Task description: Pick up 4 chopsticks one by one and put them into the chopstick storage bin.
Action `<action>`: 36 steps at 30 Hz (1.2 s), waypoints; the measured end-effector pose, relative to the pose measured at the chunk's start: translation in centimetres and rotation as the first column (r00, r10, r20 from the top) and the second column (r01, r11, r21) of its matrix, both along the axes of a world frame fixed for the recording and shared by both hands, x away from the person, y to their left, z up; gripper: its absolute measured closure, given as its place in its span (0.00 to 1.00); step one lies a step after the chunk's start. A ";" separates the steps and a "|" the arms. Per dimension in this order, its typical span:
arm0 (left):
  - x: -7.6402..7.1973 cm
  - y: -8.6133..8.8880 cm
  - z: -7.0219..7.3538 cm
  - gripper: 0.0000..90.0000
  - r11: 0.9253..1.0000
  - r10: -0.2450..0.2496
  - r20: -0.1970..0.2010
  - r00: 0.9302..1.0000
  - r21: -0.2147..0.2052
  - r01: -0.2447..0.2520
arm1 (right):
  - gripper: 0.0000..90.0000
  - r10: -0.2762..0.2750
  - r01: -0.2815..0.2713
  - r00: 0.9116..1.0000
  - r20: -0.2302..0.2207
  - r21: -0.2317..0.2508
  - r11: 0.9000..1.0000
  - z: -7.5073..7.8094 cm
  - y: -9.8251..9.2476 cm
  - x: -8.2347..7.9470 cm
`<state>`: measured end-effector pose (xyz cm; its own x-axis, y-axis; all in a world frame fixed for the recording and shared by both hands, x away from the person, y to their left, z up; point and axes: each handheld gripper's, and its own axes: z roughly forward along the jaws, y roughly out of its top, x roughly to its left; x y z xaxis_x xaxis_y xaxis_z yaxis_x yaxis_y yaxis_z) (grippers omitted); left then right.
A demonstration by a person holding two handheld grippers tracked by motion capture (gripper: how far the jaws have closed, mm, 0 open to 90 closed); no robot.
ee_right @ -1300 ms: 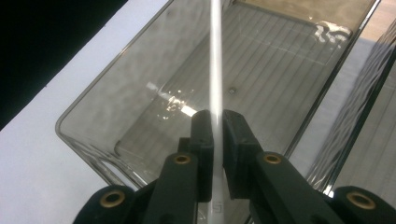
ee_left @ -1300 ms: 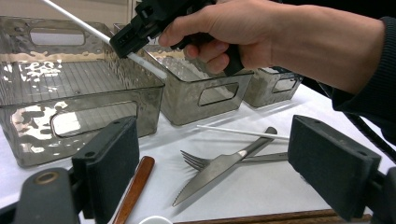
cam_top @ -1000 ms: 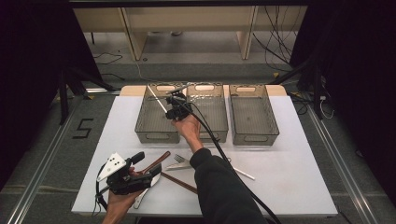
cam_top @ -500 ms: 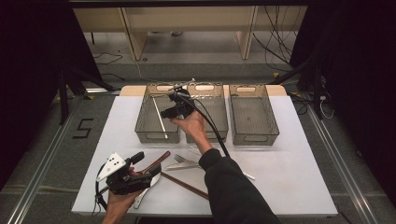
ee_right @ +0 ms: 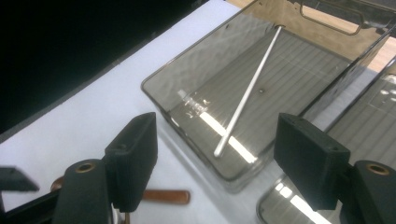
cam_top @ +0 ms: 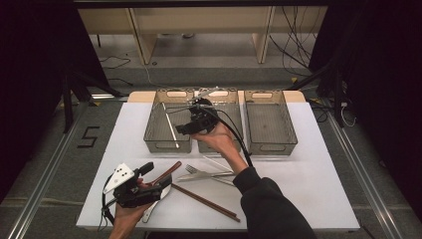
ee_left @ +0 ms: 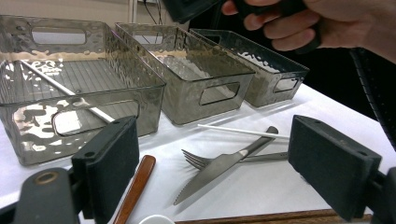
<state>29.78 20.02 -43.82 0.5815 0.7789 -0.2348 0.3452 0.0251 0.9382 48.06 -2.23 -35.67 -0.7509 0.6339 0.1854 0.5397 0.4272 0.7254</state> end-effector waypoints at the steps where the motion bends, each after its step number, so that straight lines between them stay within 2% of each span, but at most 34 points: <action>1: 0.0 0.0 0.0 0.18 1.000 0.000 0.001 1.000 0.001 0.000 | 0.34 0.006 -0.006 1.000 0.005 -0.002 1.000 0.1 -0.2 -0.2; 10: 0.0 0.0 0.0 0.18 1.000 0.001 -0.002 1.000 -0.001 -0.001 | 0.33 0.055 -0.055 0.998 0.022 -0.027 0.998 -0.1 -2.8 -2.3; 24: 0.0 -0.1 -0.1 0.18 1.000 -0.001 -0.004 1.000 0.002 0.001 | 0.31 0.047 -0.046 0.999 0.021 -0.055 0.997 -0.9 -6.1 -4.3; 27: 0.0 -0.1 -0.1 0.18 1.000 -0.002 -0.004 1.000 0.000 0.002 | 0.31 0.042 -0.041 0.999 0.009 -0.060 0.997 -1.2 -6.9 -4.6; 30: 0.0 -0.1 -0.1 0.18 1.000 -0.002 -0.004 1.000 0.003 0.002 | 0.31 0.037 -0.037 0.999 0.002 -0.098 0.995 -1.7 -7.9 -5.0; 36: 0.0 -0.1 -0.1 0.18 1.000 -0.002 -0.004 1.000 0.004 0.002 | 0.31 0.031 -0.034 0.999 -0.024 -0.136 0.990 -2.8 -9.7 -5.7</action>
